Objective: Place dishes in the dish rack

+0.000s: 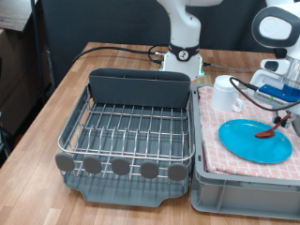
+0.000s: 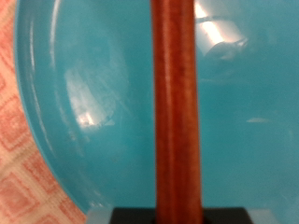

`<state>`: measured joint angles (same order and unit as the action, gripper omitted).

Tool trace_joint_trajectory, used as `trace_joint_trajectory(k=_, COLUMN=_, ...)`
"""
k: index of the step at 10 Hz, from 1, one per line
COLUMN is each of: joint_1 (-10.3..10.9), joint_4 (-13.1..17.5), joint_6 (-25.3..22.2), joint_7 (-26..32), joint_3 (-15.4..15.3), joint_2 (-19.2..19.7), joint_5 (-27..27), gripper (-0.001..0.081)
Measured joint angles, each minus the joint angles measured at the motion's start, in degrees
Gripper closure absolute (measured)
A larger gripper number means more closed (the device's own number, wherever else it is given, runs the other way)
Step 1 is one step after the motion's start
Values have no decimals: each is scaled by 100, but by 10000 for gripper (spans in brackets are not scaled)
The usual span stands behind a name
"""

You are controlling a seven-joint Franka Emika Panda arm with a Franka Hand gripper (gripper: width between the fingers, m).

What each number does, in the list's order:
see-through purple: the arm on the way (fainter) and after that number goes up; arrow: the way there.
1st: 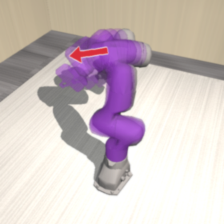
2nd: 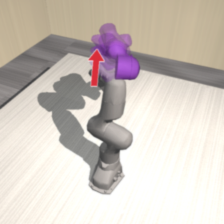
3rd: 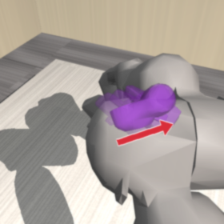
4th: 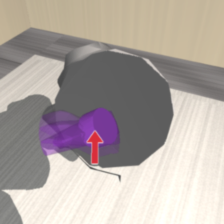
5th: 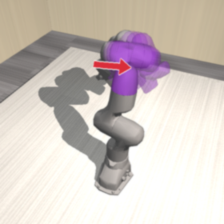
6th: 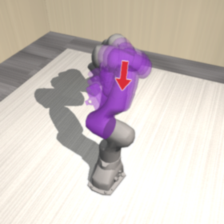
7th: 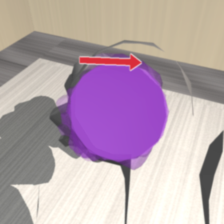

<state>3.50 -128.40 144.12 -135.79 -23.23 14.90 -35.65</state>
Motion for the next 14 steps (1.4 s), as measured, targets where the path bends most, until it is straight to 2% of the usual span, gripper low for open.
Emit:
trace_joint_trajectory(k=3, joint_1=-130, joint_4=-97, joint_6=-304, joint_7=832, joint_3=-68, joint_2=-503, joint_5=820, gripper=721)
trace_joint_trajectory(k=4, joint_1=-158, joint_4=-266, joint_6=-381, joint_7=1038, joint_3=-92, joint_2=-740, joint_5=1054, gripper=721)
trace_joint_trajectory(k=5, joint_1=-156, joint_4=-259, joint_6=-357, joint_7=1023, joint_3=-87, joint_2=-718, joint_5=1026, gripper=721)
trace_joint_trajectory(k=8, joint_1=-159, joint_4=-371, joint_6=-939, joint_7=-39, joint_3=25, joint_2=-924, joint_5=1181, gripper=721)
trace_joint_trajectory(k=10, joint_1=-160, joint_4=-567, joint_6=-1410, joint_7=-444, joint_3=73, joint_2=-1325, joint_5=1378, gripper=721)
trace_joint_trajectory(k=12, joint_1=-162, joint_4=-834, joint_6=-1628, joint_7=-601, joint_3=176, joint_2=-1742, joint_5=1672, gripper=721)
trace_joint_trajectory(k=14, joint_1=-165, joint_4=-1134, joint_6=-1762, joint_7=-1026, joint_3=305, joint_2=-2154, joint_5=1787, gripper=721)
